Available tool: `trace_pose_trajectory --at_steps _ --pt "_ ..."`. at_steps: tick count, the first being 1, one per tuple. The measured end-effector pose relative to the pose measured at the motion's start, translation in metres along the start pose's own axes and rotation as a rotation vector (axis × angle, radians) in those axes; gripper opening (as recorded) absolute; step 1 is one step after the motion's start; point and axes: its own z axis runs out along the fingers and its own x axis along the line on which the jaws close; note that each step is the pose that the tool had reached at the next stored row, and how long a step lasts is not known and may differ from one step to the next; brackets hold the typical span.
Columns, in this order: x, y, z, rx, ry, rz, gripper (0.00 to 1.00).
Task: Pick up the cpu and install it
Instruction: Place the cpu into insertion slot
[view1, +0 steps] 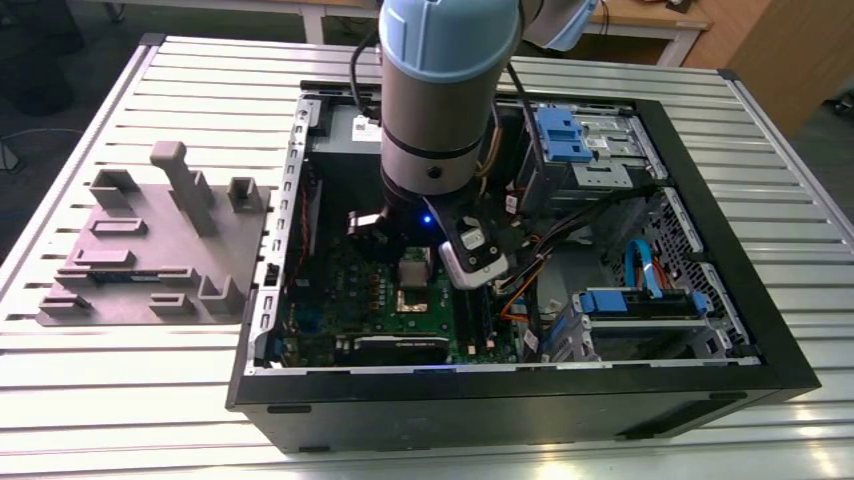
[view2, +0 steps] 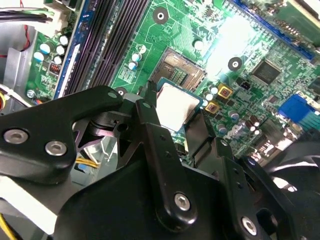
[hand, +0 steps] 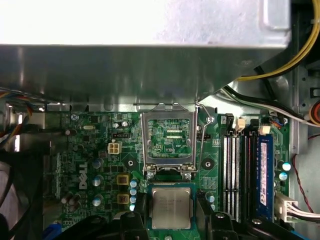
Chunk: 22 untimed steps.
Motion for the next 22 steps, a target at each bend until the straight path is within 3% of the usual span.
trace_pose_trajectory --at_steps 3,8,14,16,22 --pt "0.0 -0.0007 0.0023 0.0011 -0.0001 0.0 0.47" --pt "-0.0001 -0.0017 0.0052 0.0275 -0.0001 0.0 0.47" --pt "0.0 -0.0025 0.0133 0.0277 -0.0001 0.0 0.47" --pt "-0.0001 -0.0036 0.0225 0.0278 -0.0001 0.0 0.47" --pt "-0.0001 -0.004 0.028 0.0278 0.0 0.001 0.47"
